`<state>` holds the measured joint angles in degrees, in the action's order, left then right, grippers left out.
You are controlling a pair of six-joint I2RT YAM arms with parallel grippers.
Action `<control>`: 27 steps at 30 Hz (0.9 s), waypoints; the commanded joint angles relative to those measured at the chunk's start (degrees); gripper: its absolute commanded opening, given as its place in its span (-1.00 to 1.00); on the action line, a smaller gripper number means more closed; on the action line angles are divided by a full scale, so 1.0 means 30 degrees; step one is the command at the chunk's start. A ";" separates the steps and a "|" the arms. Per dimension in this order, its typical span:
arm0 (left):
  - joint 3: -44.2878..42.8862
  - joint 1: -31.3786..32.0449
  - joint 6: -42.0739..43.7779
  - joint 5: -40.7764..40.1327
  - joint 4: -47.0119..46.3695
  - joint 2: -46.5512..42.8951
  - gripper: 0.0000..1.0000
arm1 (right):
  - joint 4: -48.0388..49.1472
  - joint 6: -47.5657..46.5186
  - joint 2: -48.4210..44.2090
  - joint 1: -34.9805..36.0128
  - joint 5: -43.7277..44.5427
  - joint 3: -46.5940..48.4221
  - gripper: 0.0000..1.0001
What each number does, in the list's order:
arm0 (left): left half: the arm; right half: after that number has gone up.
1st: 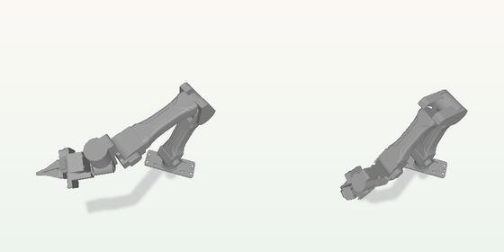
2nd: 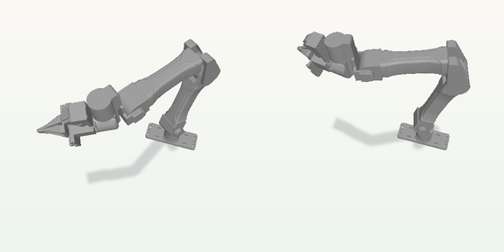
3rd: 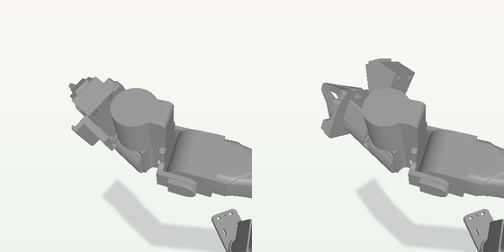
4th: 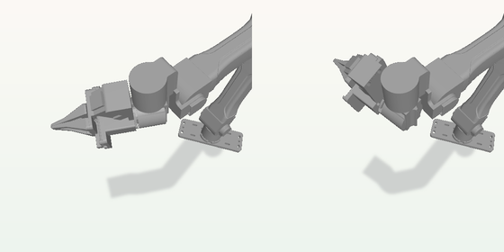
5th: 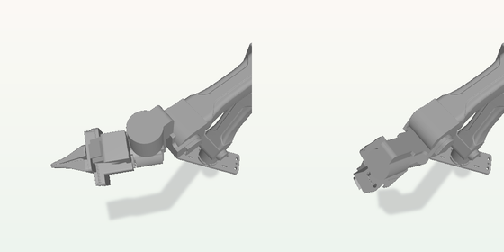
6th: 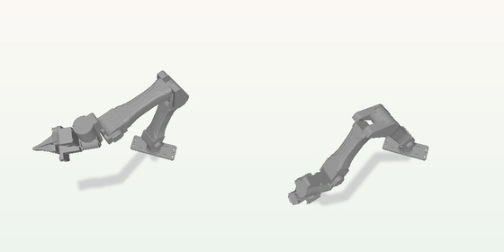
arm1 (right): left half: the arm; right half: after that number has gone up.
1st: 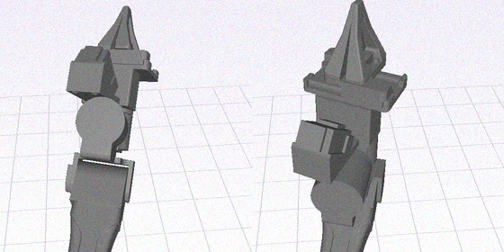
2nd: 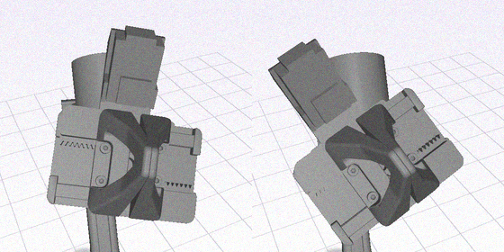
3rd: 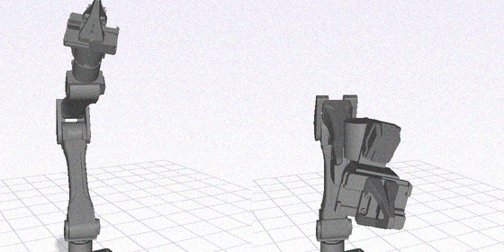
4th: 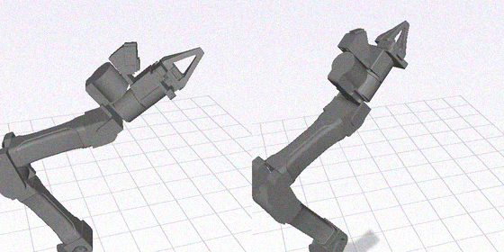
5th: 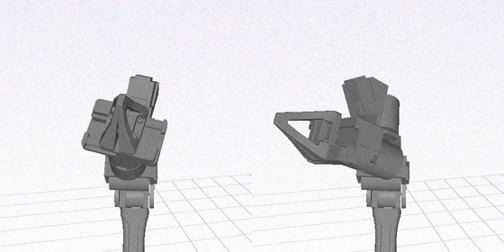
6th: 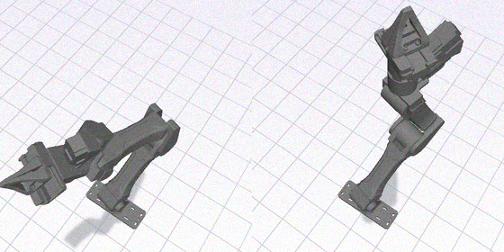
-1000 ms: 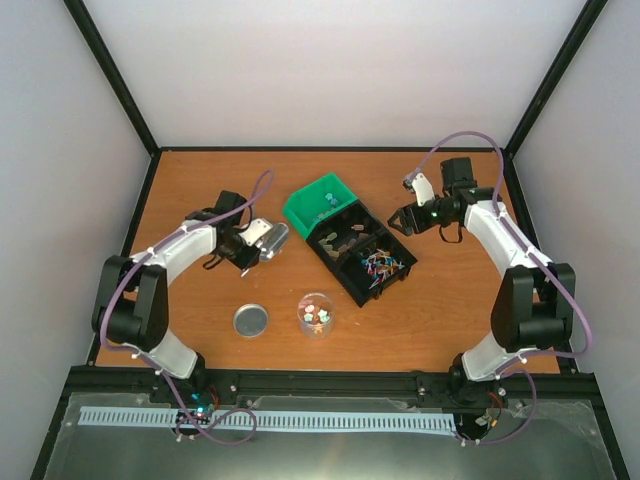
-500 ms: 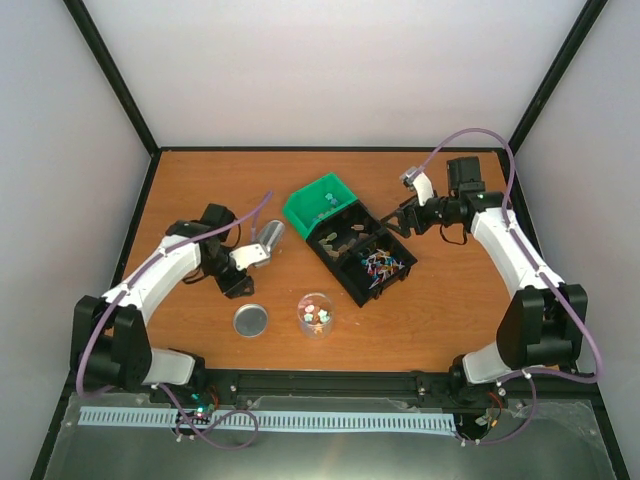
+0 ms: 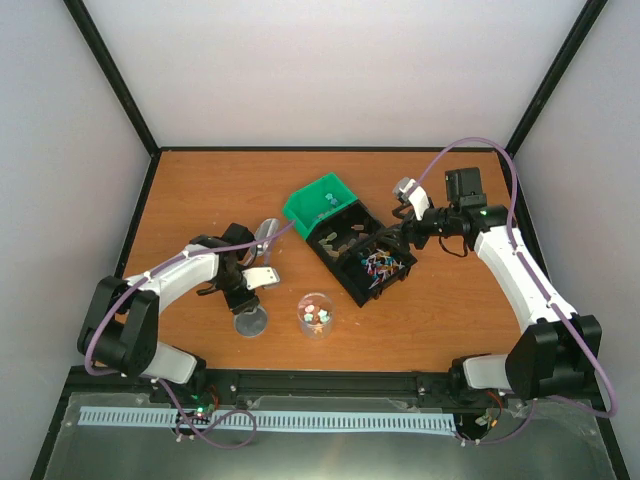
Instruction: Pack the candies
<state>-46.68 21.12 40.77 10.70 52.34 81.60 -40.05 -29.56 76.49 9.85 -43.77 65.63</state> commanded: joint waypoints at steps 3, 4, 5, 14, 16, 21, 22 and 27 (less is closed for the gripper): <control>0.0655 0.0311 0.0646 -0.1019 -0.2192 0.1349 -0.04 | -0.0126 -0.0663 -0.0563 0.0204 -0.0150 -0.0440 0.70; 0.0695 0.0312 0.0771 -0.1043 -0.2231 0.1585 -0.09 | -0.0151 -0.0689 -0.0630 0.0204 -0.0242 -0.0416 0.70; 0.0671 0.0312 0.0820 -0.1046 -0.2221 0.1746 -0.15 | -0.0154 -0.0740 -0.0653 0.0204 -0.0330 -0.0406 0.70; -0.0145 0.0263 -0.0026 -0.0588 -0.0784 0.1491 -0.98 | 0.0616 -0.2093 -0.1753 0.0455 -0.0643 -0.0853 0.64; -0.0636 0.0184 -0.0047 0.0401 0.0327 0.1194 -0.98 | 0.0915 -0.2725 -0.2082 0.0588 -0.0904 -0.0998 0.60; -0.2644 -0.0106 0.0032 0.3075 0.3626 0.0218 -0.99 | 0.1511 -0.4245 -0.2641 0.1217 -0.1449 -0.1017 0.52; -0.3277 -0.0147 0.0116 0.3665 0.4396 0.0100 -0.99 | 0.1617 -0.4609 -0.2780 0.1228 -0.1606 -0.1023 0.51; -0.7233 -0.0207 0.1101 0.7627 0.9451 0.0568 -0.98 | 0.2959 -0.5964 -0.3374 0.2917 -0.2058 -0.1158 0.39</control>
<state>-59.40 20.88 41.47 21.26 66.32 83.07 -35.94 -42.19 68.53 15.25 -47.40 62.83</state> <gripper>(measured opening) 0.030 0.713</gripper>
